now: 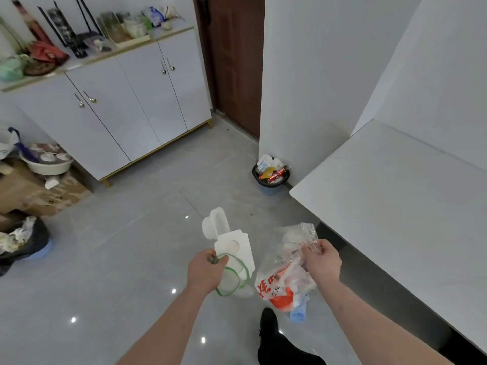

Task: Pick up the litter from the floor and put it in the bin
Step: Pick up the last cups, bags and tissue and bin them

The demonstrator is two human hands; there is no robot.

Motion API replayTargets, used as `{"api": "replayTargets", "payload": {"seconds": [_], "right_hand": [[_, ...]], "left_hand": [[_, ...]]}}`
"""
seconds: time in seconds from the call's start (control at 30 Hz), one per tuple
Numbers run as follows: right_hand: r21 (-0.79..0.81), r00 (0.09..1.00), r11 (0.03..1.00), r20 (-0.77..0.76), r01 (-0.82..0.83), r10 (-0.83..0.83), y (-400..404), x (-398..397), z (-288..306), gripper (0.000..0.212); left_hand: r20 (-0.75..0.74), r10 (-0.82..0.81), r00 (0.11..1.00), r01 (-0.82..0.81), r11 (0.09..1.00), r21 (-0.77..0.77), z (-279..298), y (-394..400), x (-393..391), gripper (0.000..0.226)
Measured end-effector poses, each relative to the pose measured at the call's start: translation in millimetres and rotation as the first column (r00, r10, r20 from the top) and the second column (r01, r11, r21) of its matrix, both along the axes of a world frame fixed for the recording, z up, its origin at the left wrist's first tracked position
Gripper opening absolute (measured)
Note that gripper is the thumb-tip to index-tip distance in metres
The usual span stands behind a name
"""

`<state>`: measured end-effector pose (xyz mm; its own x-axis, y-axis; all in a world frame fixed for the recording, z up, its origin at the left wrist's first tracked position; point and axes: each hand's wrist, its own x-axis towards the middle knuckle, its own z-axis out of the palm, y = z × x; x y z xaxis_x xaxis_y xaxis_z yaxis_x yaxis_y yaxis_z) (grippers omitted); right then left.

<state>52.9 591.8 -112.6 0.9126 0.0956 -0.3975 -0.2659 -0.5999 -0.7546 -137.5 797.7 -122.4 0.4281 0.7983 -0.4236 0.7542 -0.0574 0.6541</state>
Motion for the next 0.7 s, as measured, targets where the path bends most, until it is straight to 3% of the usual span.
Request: {"api": "replayTargets", "payload": {"seconds": [0.4,0.7], "right_hand": [[0.033,0.994,0.994,-0.033,-0.106,0.107,162.8,103.4,12.6,0.016],[0.044,1.0,0.999,-0.025,-0.003,0.004,297.3,168.2,9.5,0.008]], "left_hand": [[-0.009,0.097,0.995,-0.096,0.994,0.057,15.4,145.2,74.1,0.03],[0.013,0.012,1.0,-0.013,0.998,0.057,4.1,304.8,157.2,0.031]]}}
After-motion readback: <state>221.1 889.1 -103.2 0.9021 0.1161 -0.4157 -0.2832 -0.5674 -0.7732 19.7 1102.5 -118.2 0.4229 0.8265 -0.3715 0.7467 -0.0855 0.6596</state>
